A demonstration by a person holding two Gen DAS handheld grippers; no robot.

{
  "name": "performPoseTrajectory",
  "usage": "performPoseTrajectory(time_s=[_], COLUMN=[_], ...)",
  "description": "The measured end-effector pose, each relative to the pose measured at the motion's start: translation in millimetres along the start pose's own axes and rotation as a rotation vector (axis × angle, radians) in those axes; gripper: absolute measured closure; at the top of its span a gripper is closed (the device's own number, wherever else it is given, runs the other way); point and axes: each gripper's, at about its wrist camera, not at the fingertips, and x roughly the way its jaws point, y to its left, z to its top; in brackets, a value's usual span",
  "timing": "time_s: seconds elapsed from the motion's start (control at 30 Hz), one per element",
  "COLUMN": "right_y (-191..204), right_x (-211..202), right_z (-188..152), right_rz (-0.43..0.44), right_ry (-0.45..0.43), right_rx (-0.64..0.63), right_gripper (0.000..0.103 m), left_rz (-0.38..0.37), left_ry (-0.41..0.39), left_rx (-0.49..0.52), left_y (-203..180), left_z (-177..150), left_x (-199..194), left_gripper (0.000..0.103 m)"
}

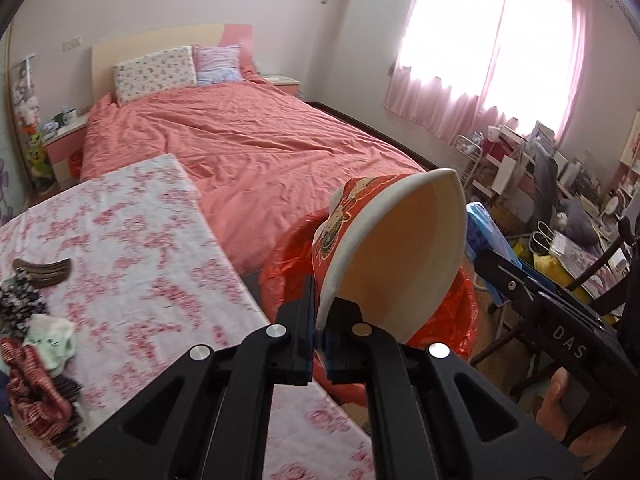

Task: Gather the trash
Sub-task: 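Carry both items to the orange basket and open both tools to drop them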

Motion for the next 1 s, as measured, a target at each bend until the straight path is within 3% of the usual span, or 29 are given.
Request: performPoseTrajectory(time_s=[0.53,0.57,0.6,0.63,0.7,0.87,1.0], right_y=[-34.3,-36.8,-39.4,-42.6,-47.9,-46.3,-34.5], right_x=[28.5,31.3,34.5,37.7,42.2,39.7,31.3], right_z=[11.2,11.9,12.8,12.9,13.0,7.5,1.6], right_rz=[0.037,0.048,0.055,0.064,0.073,0.041,-0.002], right_ry=[0.004,0.008,0.014,0.019,0.029,0.024,0.015], right_rx=[0.109,0.123,0.138,0.157,0.184,0.18,0.118], right_gripper=[0.044,0.042,0.041,0.04,0.037,0.035,0.033], left_rz=[-0.049,-0.038,-0.035,-0.031,-0.003,0.027,0.08], left_ry=[0.046,0.049,0.052,0.054,0.037,0.053,0.04], left_rx=[0.022,0.011,-0.001,-0.013,-0.041,-0.054,-0.041], left_y=[-29.7,-27.0,-24.0,-22.2,-17.3,-8.8,-2.2], left_z=[14.2,13.7,13.5,13.3,11.9,9.2,6.0], left_x=[46.1,48.0,49.0,49.6,47.5,43.4,30.4], left_gripper=[0.098,0.096,0.081,0.059,0.046,0.044,0.036])
